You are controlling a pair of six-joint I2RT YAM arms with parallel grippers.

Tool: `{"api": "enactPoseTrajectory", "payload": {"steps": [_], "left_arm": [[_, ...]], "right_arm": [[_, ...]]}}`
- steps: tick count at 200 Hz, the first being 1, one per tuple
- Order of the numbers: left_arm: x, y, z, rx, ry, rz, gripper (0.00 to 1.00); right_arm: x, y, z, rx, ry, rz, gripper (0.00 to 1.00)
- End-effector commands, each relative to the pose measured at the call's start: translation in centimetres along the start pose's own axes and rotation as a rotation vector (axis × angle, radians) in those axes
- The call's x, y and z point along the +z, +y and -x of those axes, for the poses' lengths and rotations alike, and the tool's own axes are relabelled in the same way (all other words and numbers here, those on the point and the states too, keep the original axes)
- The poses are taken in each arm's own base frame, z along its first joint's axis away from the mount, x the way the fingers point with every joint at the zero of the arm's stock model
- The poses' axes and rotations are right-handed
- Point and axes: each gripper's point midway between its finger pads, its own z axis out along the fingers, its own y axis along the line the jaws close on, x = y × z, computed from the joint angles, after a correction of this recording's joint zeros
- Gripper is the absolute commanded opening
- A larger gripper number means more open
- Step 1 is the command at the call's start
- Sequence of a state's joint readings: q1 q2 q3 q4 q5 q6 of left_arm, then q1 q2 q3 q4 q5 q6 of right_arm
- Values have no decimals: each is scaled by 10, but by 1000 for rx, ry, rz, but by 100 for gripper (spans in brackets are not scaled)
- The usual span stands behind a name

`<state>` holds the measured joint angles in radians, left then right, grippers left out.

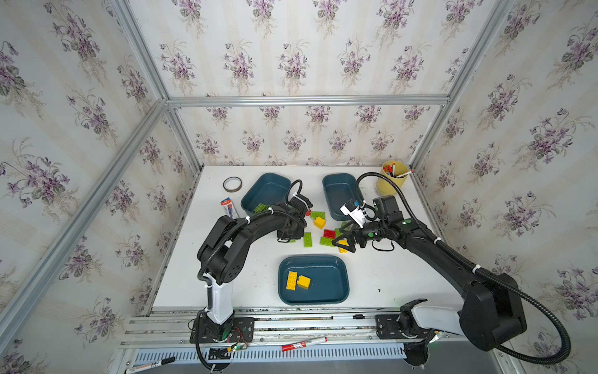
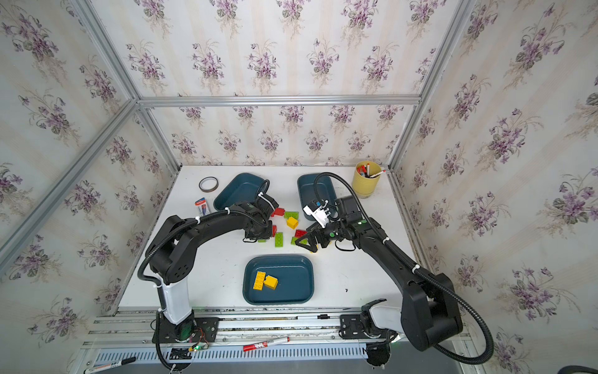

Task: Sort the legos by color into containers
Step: 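Carry the lime-green brick into the teal bin holding lime-green bricks and release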

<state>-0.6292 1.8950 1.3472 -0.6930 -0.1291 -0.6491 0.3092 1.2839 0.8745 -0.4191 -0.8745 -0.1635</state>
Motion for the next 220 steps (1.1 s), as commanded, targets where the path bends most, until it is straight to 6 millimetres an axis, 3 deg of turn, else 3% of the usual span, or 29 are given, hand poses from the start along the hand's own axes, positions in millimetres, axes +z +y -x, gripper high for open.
{"api": "enactPoseTrajectory", "payload": {"steps": [1, 24, 47, 82, 142, 220], "left_arm": [[-21, 9, -1, 42, -12, 14, 32], [-50, 21, 10, 59, -54, 12, 32], [-74, 42, 36, 58, -118, 35, 32], [-84, 70, 84, 88, -183, 87, 33], [-49, 122, 142, 197, -172, 279, 33], [-3, 159, 176, 247, -126, 422, 35]], "right_arm": [[-1, 3, 8, -15, -26, 9, 100], [-1, 4, 13, -17, -36, 17, 100], [0, 4, 17, -14, -49, 25, 100], [0, 4, 23, -16, -61, 31, 100], [0, 2, 27, -23, -59, 23, 100], [0, 1, 25, -12, -45, 14, 100]]}}
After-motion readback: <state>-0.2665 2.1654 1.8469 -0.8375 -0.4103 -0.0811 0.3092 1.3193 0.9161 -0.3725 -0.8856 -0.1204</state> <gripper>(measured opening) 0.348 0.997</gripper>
